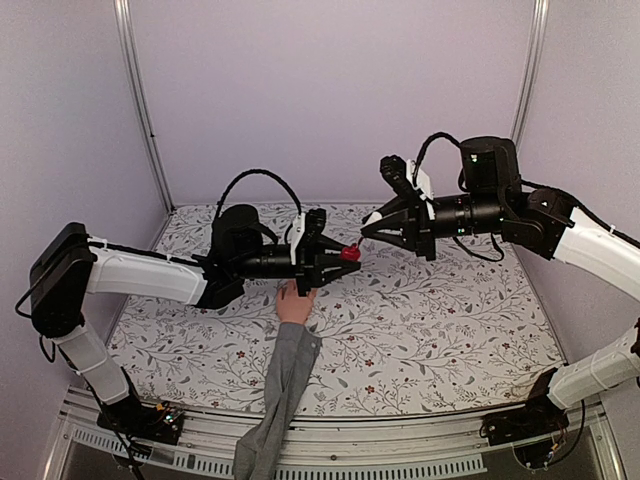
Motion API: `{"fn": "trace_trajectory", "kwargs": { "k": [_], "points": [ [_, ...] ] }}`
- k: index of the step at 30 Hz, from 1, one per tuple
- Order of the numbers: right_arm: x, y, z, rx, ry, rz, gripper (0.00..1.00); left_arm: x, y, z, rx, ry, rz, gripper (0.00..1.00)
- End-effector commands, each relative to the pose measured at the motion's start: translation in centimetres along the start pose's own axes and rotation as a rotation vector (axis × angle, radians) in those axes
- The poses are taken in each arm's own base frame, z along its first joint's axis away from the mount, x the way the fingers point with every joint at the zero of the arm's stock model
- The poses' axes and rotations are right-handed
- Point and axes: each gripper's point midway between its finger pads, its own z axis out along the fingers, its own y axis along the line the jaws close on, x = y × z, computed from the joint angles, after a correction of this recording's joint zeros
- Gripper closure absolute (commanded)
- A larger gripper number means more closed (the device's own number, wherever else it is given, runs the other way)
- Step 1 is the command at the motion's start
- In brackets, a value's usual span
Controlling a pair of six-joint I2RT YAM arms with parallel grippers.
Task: Paint the nails
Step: Unscrew the nail polish bottle.
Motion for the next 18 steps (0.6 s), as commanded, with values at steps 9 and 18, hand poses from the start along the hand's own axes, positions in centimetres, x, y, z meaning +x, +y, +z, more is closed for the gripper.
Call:
{"fn": "trace_trajectory", "kwargs": {
  "k": [9, 18],
  "points": [
    [-2.0, -0.5, -1.3, 0.041, -0.061, -0.03, 1.0, -0.4, 0.2, 0.3, -0.006, -0.007, 0.011, 1.0],
    [-2.5, -1.8, -2.4, 0.082, -0.11, -0.026, 1.0, -1.1, 1.5, -1.6, -0.057, -0.037, -0.016, 1.0]
  ]
}}
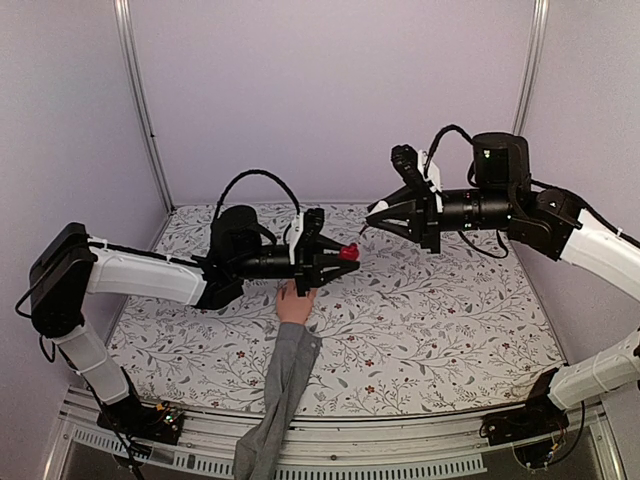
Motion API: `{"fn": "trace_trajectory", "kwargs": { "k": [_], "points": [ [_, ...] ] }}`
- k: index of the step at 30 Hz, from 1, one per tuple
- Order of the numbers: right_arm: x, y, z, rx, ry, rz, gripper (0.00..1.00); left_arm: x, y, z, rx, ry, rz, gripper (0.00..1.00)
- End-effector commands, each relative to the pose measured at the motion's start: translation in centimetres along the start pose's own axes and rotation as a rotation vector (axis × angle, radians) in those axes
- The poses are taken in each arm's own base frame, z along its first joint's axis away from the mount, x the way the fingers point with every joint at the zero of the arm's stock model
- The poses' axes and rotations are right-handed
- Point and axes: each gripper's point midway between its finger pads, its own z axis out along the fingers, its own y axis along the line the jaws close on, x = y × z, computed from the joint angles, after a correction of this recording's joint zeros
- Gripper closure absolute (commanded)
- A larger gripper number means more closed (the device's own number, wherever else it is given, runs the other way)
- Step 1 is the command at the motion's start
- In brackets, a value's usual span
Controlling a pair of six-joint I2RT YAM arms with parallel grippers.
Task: Paint the nails
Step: Unscrew the nail polish bottle, then paint the nail polish on the nail.
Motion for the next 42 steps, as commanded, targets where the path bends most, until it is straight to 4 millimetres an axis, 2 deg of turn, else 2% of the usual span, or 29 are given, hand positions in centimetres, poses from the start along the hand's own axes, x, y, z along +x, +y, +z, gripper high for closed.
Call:
{"fn": "trace_trajectory", "kwargs": {
  "k": [1, 5, 11, 16, 22, 28, 32, 39, 42],
  "points": [
    [-1.3, -1.3, -1.5, 0.05, -0.072, 0.0, 1.0, -1.2, 1.6, -1.7, -0.063, -0.036, -0.012, 1.0],
    [-1.0, -2.9, -1.7, 0.084, -0.106, 0.035, 1.0, -1.3, 4.0, -3.8, -0.18, -0.032, -0.039, 1.0],
    [1.3, -5.1, -1.0, 0.081, -0.115, 0.127, 1.0, -1.3, 8.1, -8.4, -0.412, -0.025, -0.078, 1.0],
    [4.7, -6.3, 1.2, 0.076, -0.093, 0.183, 1.0, -1.2, 10.7, -12.2, -0.579, -0.016, -0.109, 1.0],
    [9.3, -7.4, 4.7, 0.077, -0.06, 0.272, 1.0, -0.8, 12.7, -15.4, -0.715, -0.01, -0.162, 1.0],
    [13.1, -8.3, 7.5, 0.066, -0.024, 0.362, 1.0, 0.2, 13.9, -17.4, -0.784, 0.004, -0.201, 1.0],
    [16.3, -8.6, 9.6, 0.054, 0.019, 0.426, 1.0, 0.7, 14.5, -18.3, -0.82, 0.007, -0.228, 1.0],
    [19.8, -8.9, 12.3, 0.021, 0.054, 0.536, 1.0, 1.9, 15.5, -19.0, -0.83, 0.017, -0.288, 1.0],
    [20.5, -9.0, 12.9, 0.018, 0.058, 0.568, 1.0, 2.3, 15.9, -19.6, -0.85, 0.023, -0.31, 1.0]
  ]
}}
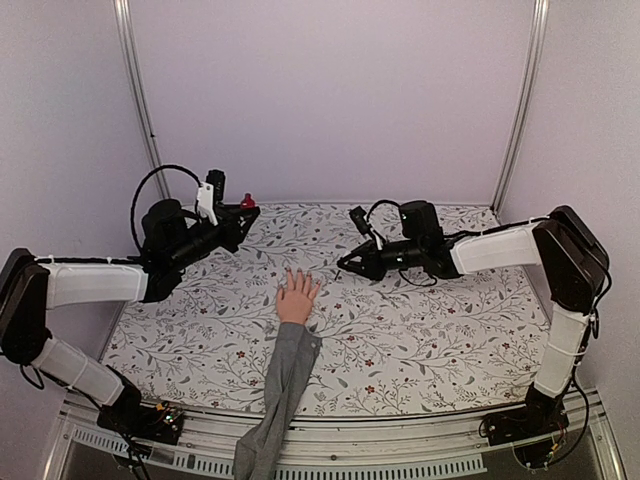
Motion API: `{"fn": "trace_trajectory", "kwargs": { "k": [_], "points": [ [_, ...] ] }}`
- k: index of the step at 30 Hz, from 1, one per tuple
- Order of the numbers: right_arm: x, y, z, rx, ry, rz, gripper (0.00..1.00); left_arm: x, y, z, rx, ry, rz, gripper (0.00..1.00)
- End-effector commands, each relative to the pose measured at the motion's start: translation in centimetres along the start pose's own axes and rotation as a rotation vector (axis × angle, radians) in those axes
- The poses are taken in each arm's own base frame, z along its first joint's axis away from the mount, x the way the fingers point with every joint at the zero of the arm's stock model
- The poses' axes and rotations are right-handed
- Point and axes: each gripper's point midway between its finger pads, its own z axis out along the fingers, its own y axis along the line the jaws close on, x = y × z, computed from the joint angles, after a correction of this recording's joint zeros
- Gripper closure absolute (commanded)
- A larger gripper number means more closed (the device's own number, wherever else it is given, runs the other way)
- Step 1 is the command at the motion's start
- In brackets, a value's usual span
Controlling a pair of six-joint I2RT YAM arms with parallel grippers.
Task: Paint the nails
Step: Paint the nail polish on the nail.
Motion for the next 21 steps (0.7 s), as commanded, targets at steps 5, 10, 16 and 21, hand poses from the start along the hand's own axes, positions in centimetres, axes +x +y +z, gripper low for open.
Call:
{"fn": "trace_trajectory", "kwargs": {
  "k": [5, 10, 16, 21],
  "points": [
    [-1.3, -1.3, 1.7, -0.012, -0.045, 0.071, 1.0, 0.4, 2.1, -0.3, -0.077, 0.013, -0.071, 1.0],
    [-0.7, -1.8, 2.3, -0.012, -0.044, 0.093, 1.0, 0.3, 2.7, -0.8, -0.119, 0.017, -0.074, 1.0],
    [-0.7, -1.1, 2.4, -0.057, -0.05, 0.075, 1.0, -0.5, 2.8, -0.4, -0.125, 0.0, -0.078, 1.0],
    [-0.4, -0.6, 2.2, -0.079, -0.054, 0.048, 1.0, -0.5, 1.9, -0.5, -0.075, -0.006, -0.034, 1.0]
  ]
}}
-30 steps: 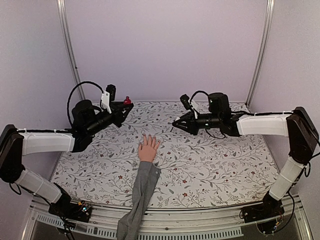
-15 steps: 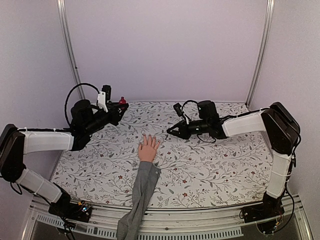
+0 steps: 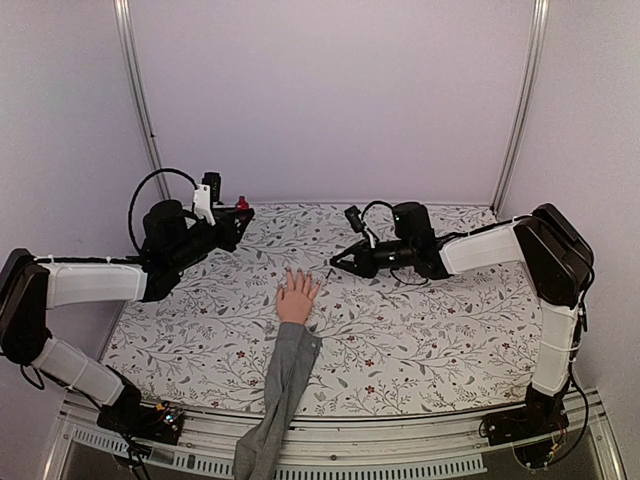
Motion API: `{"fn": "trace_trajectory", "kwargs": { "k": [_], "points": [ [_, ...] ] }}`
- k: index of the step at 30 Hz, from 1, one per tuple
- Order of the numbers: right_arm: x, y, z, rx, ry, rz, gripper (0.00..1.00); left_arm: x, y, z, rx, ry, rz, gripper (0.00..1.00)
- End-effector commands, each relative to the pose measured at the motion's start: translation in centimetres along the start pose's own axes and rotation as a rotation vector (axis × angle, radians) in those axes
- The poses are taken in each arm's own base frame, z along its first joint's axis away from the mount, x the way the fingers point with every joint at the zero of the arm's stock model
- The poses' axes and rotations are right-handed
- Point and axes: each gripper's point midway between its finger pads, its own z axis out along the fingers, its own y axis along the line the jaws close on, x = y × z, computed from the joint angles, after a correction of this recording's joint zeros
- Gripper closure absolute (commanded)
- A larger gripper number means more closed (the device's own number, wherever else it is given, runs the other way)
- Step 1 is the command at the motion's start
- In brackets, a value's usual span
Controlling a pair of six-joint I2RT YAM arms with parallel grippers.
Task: Paint the nails
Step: Paint the nail polish on the nail.
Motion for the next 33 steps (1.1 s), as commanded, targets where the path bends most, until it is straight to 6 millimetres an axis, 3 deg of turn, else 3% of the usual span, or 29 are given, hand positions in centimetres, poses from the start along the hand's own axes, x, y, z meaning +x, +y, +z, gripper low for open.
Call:
{"fn": "trace_trajectory", "kwargs": {
  "k": [1, 6, 33],
  "points": [
    [-0.4, 0.3, 0.0, -0.038, -0.025, -0.04, 1.0, -1.8, -0.9, -0.6, 0.051, -0.06, 0.053, 1.0],
    [-0.2, -0.2, 0.3, -0.027, -0.032, -0.067, 1.0, -2.9, -1.6, -1.0, 0.08, -0.098, 0.068, 1.0],
    [1.6, -0.8, 3.0, -0.05, -0.036, -0.095, 1.0, -1.7, -2.1, 0.1, 0.13, -0.07, 0.055, 1.0]
  ]
}}
